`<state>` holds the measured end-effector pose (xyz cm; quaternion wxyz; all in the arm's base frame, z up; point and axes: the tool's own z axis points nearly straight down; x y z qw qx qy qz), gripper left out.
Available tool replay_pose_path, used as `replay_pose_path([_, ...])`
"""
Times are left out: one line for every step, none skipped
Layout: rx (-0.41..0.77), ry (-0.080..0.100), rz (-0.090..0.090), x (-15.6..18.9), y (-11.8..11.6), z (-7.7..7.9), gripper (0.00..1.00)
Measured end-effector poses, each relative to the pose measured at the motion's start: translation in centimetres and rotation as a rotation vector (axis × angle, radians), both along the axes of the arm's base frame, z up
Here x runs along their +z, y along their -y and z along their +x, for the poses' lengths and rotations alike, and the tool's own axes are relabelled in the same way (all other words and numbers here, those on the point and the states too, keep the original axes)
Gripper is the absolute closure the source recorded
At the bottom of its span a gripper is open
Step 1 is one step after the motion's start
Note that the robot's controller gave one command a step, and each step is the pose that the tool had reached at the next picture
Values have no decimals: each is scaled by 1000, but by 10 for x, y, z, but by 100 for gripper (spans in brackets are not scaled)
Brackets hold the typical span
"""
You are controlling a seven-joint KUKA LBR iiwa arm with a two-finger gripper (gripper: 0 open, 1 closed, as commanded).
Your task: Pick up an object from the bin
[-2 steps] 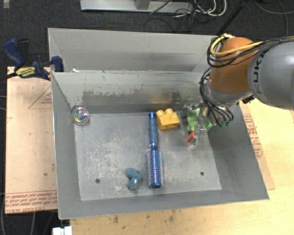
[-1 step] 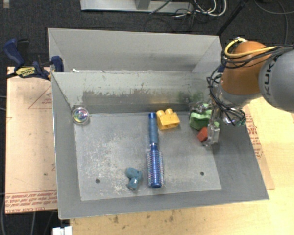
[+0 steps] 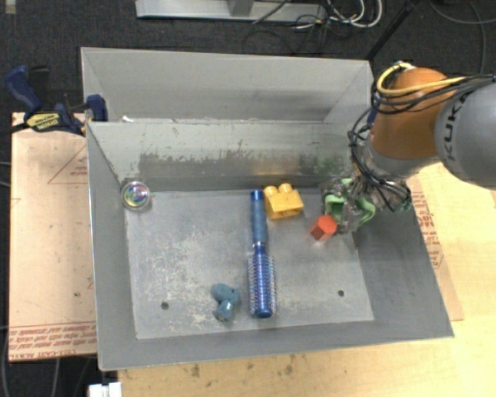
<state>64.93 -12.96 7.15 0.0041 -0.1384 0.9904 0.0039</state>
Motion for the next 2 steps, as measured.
replay_pose_path([32,5,-10,112,-13,-24,100])
replay_pose_path([34,6,-11,198,-8,-23,100])
